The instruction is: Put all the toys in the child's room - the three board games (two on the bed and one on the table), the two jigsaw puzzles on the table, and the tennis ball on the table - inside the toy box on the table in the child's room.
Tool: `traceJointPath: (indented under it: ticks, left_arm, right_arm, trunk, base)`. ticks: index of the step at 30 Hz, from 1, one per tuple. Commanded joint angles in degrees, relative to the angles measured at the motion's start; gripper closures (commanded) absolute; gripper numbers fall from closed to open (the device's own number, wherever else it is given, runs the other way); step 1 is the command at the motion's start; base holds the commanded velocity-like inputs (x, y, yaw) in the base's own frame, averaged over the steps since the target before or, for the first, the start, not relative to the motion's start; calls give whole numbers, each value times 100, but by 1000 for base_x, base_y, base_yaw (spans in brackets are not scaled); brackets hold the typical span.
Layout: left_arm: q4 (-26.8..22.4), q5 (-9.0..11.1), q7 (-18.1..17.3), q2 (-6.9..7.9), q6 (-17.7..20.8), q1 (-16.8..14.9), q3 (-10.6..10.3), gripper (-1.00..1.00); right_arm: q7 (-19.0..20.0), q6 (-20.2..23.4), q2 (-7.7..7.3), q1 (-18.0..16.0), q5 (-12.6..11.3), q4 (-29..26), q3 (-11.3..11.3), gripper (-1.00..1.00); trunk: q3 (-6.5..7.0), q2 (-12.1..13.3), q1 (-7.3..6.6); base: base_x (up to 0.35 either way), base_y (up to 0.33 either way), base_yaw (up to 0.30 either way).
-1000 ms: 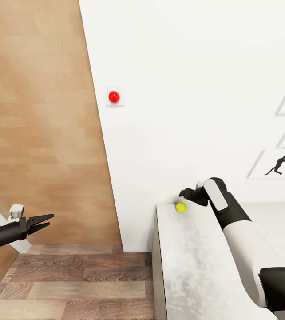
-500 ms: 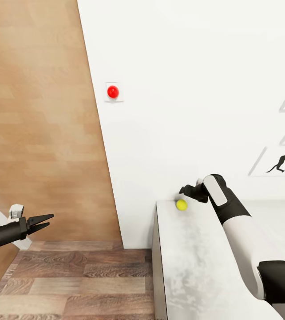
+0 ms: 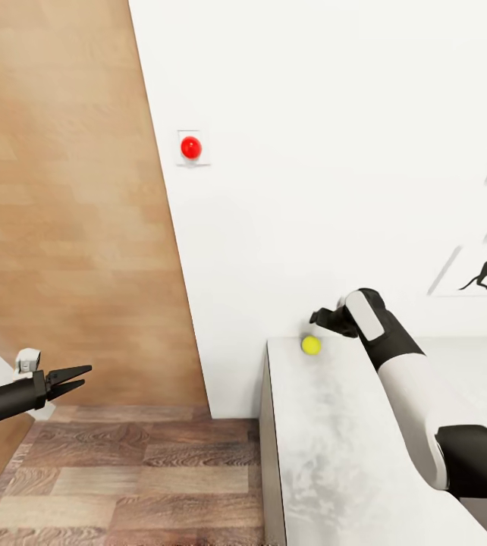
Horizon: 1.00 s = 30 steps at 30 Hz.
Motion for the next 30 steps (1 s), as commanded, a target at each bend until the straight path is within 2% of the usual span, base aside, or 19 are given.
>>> traceJointPath:
  ticks: [1,6,15,19,21,26,30]
  left_arm:
    - [0,-13,-26,1,21,-3,4,-100]
    - [0,-13,-26,1,21,-5,4,-100]
    - [0,-13,-26,1,21,-5,2,-100]
    - [0,-13,-23,1,21,-4,-2,-100]
    - [0,-13,-20,1,21,-2,-4,-100]
    - [0,-17,-18,1,21,-2,-5,-100]
    - [0,-21,-17,1,21,0,-5,-100]
  right_arm:
    - [-55,5,-5,-10,-16,-2,29,-100]
    - [-55,1,0,-28,187,6,28,-100]
    - [-55,-6,7,-53,283,8,63,-100]
    - [-55,-13,24,-55,342,8,269,-100]
    - [-55,-16,37,-58,376,8,446,-100]
    - [-55,-18,50,-72,393,2,557,-100]
    - [-50,-18,164,-122,402,0,595,-100]
  trunk:
    - [-20,-11,3]
    - [-66,-11,3]
    - [-150,-11,3]
    - [-187,-11,3]
    - [-206,-11,3]
    - [-252,-11,3]
    - [-289,-11,3]
  base:
    - [0,0,0]
    - [0,0,0]
    - [0,0,0]
    - [0,0,0]
    - [0,0,0]
    - [0,0,0]
    - [0,0,0]
